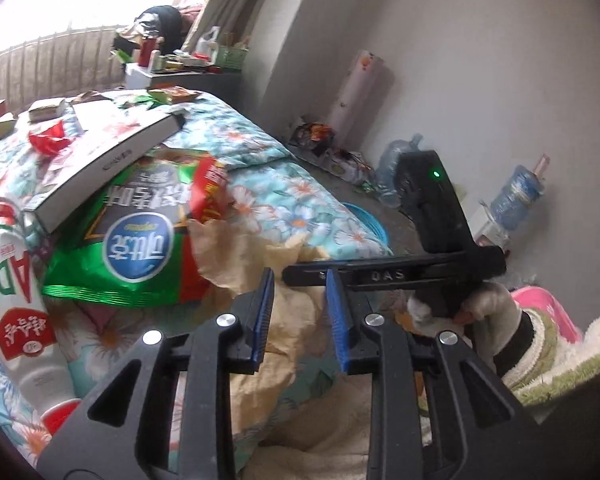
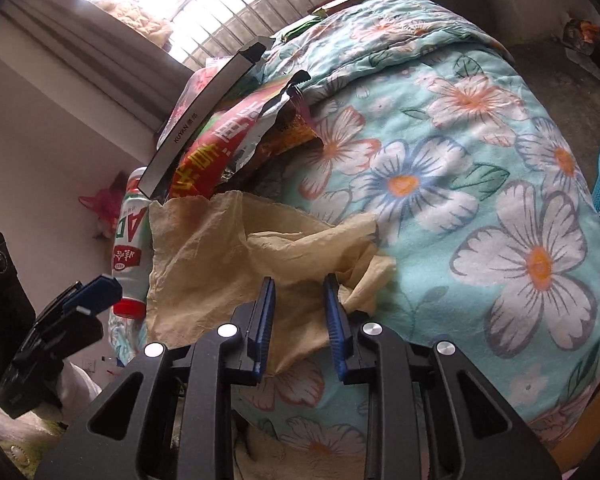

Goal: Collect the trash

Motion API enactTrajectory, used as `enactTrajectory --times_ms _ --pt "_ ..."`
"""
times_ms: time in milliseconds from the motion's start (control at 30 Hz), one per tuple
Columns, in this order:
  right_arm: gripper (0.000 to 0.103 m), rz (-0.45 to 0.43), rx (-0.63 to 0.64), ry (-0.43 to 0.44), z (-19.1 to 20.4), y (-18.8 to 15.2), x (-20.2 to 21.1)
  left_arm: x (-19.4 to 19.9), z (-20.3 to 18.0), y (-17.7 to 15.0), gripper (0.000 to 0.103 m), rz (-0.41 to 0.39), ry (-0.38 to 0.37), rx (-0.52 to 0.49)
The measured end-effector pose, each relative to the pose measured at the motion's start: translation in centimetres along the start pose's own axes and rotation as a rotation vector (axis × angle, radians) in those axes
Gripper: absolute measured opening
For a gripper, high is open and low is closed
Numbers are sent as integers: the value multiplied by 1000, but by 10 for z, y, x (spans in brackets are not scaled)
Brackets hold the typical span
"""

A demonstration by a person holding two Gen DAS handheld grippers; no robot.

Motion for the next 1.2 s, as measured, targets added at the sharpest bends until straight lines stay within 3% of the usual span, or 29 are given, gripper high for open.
enactTrajectory --times_ms 100,200,300,400,600,733,800,1033,1200 --pt "25 20 -44 51 -8 1 2 -32 2 -10 37 121 23 -17" --pt "26 40 -99 124 -20 2 6 -51 11 -18 44 185 75 -8" --pt "34 28 -116 152 -27 4 17 -60 15 -22 46 214 125 -35" --pt "39 -9 -125 160 -31 5 33 -65 20 -20 45 216 142 7" --pt "52 -98 -120 191 -33 25 69 -66 22 -21 24 219 227 -30" --pt "58 -141 -46 201 -9 62 85 -62 32 -19 8 194 226 4" --pt "65 -163 2 200 12 85 89 -59 35 -18 6 179 212 18" --pt "67 -160 164 159 86 145 80 -6 11 -3 5 43 103 -39" --pt "67 -69 180 74 117 177 35 47 15 9 5 -76 124 -42"
Point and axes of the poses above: each gripper's, at about its wrist camera, not at the fingertips, and x roughly against the way its jaws point, z to its left, y to its top, the point moved 2 cm from there along -x, roughly the way its jaws point, and after that the axes turned 12 degrees about -y, right-handed, at the moved point
